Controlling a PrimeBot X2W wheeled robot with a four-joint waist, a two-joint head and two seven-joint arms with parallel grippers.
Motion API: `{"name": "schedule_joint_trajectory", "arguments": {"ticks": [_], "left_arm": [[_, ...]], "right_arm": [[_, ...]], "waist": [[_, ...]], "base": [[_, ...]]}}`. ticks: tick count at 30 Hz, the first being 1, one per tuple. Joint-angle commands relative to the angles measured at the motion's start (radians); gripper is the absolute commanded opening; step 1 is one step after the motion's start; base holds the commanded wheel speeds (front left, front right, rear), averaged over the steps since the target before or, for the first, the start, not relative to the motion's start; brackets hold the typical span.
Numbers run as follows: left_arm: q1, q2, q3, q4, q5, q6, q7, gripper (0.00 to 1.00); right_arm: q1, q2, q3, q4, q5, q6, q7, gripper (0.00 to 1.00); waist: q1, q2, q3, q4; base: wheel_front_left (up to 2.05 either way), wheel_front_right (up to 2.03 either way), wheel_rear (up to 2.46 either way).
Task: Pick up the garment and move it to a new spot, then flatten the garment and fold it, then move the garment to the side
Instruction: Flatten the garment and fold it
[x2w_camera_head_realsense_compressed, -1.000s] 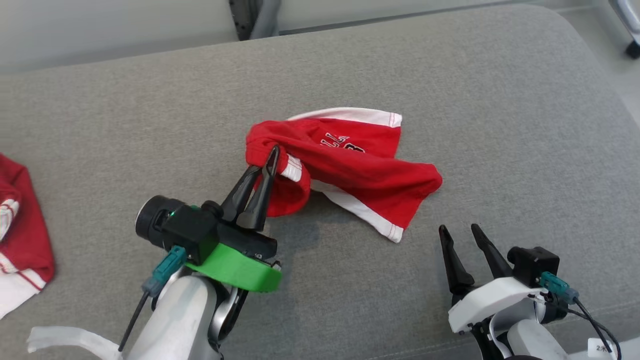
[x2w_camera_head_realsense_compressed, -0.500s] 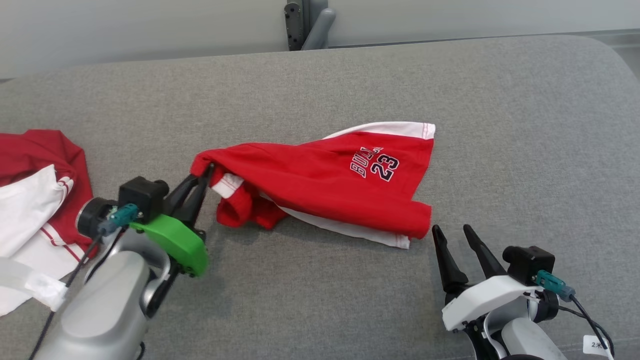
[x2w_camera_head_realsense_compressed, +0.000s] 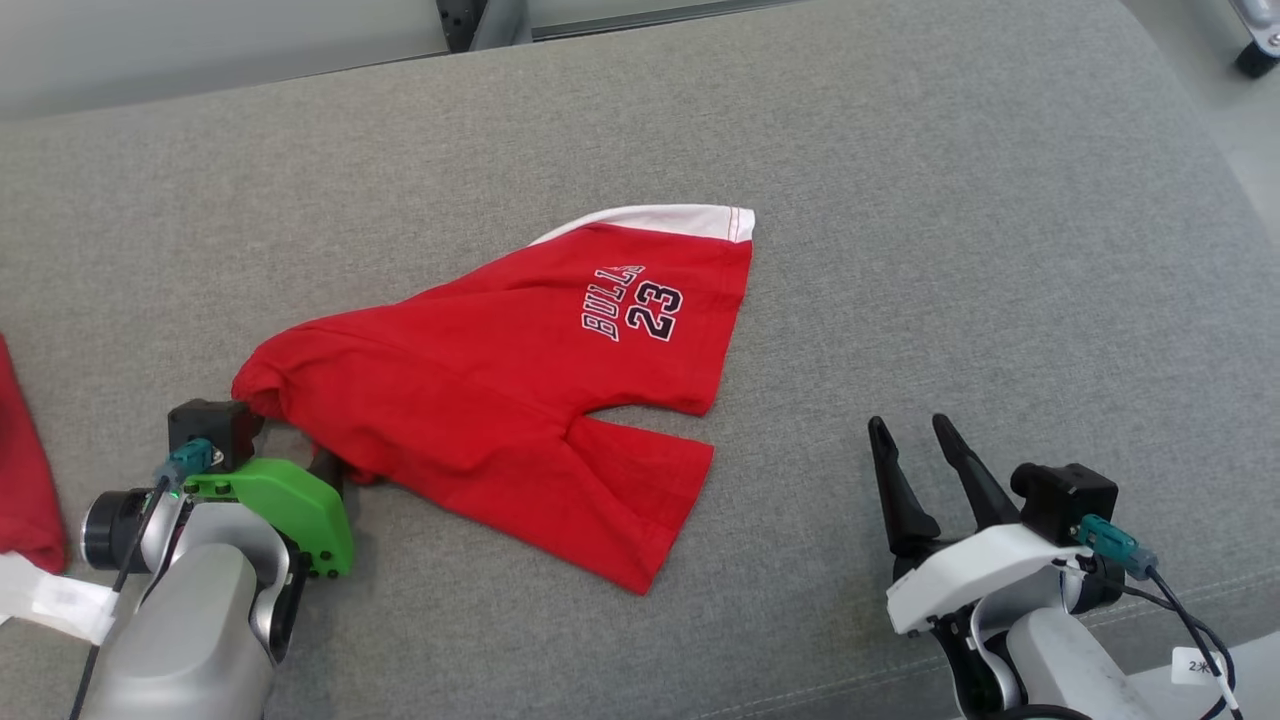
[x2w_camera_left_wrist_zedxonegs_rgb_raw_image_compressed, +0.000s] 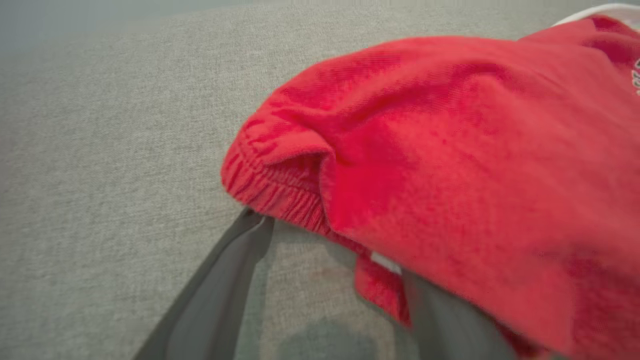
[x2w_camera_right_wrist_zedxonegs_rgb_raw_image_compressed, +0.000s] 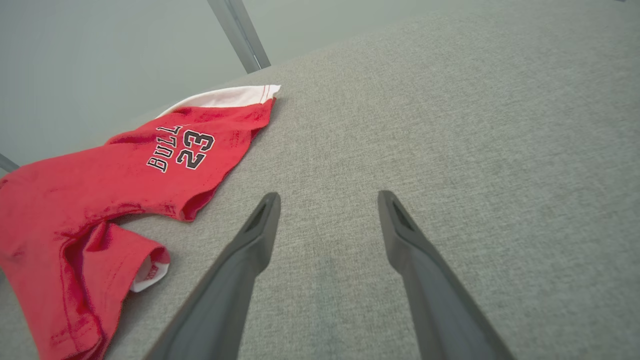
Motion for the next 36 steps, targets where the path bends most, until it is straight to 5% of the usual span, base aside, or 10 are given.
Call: {"name": "schedule_joint_trajectory", "arguments": {"ticks": [1,14,26,35,36], "left_arm": [[0.033,-0.006,0.022,-0.024,0.01,0.014,-0.003,1.0],[0.314,-0.111,0.259,-0.29,0.182,0.032,-0.003,1.0],[0.452,-0.221,0.355,-0.372,0.305,-0.03,-0.003,1.0],[0.462,-0.244,0.393,-0.371,0.336,-0.055,-0.003,1.0],[0.462,-0.246,0.394,-0.373,0.338,-0.057,-0.003,1.0]], "right_arm": [[0.007,-0.001,0.007,-0.012,-0.003,0.0,-0.003,1.0],[0.056,-0.002,0.134,-0.027,-0.008,0.0,-0.003,1.0],[0.03,-0.074,0.398,0.045,-0.084,0.0,-0.003,1.0],[-0.029,-0.061,0.339,0.228,-0.228,0.0,-0.003,1.0],[-0.033,-0.055,0.334,0.24,-0.236,0.0,-0.003,0.94]], "waist": [[0.0,0.0,-0.011,-0.002],[0.0,0.0,-0.139,0.143],[0.0,0.0,-0.148,0.277],[0.0,0.0,-0.128,0.324],[0.0,0.0,-0.126,0.326]], "base": [[0.0,0.0,0.0],[0.0,0.0,0.0],[0.0,0.0,0.0],[0.0,0.0,0.0],[0.0,0.0,0.0]]}}
